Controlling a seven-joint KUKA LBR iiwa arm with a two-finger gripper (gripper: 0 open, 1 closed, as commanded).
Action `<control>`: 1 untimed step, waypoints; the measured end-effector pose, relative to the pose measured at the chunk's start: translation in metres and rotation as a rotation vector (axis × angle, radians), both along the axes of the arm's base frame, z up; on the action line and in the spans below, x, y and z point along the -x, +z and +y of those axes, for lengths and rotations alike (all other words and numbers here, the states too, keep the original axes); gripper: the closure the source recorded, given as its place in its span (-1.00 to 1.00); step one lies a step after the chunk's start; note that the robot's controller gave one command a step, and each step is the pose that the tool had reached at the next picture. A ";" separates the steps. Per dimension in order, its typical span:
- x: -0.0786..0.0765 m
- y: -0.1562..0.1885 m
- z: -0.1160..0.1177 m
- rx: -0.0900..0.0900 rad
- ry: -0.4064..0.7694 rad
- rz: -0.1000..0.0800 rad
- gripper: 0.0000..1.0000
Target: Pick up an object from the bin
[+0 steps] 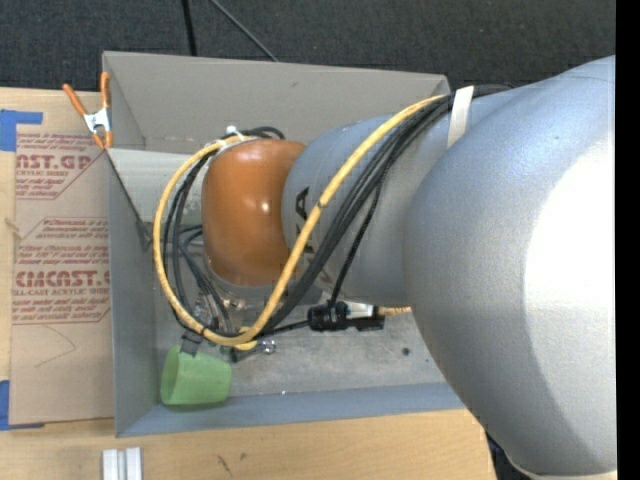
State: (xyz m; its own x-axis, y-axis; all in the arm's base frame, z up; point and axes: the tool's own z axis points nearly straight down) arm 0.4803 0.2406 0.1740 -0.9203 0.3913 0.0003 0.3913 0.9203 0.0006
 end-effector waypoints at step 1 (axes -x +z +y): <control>-0.033 -0.100 -0.006 -0.006 -0.053 -0.041 1.00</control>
Offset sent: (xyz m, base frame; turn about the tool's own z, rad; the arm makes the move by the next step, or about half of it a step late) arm 0.0209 -0.0038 -0.1040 0.0451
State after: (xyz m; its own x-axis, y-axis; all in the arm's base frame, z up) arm 0.5131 0.2349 0.0740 -0.8976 0.4395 -0.0340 0.4389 0.8982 0.0235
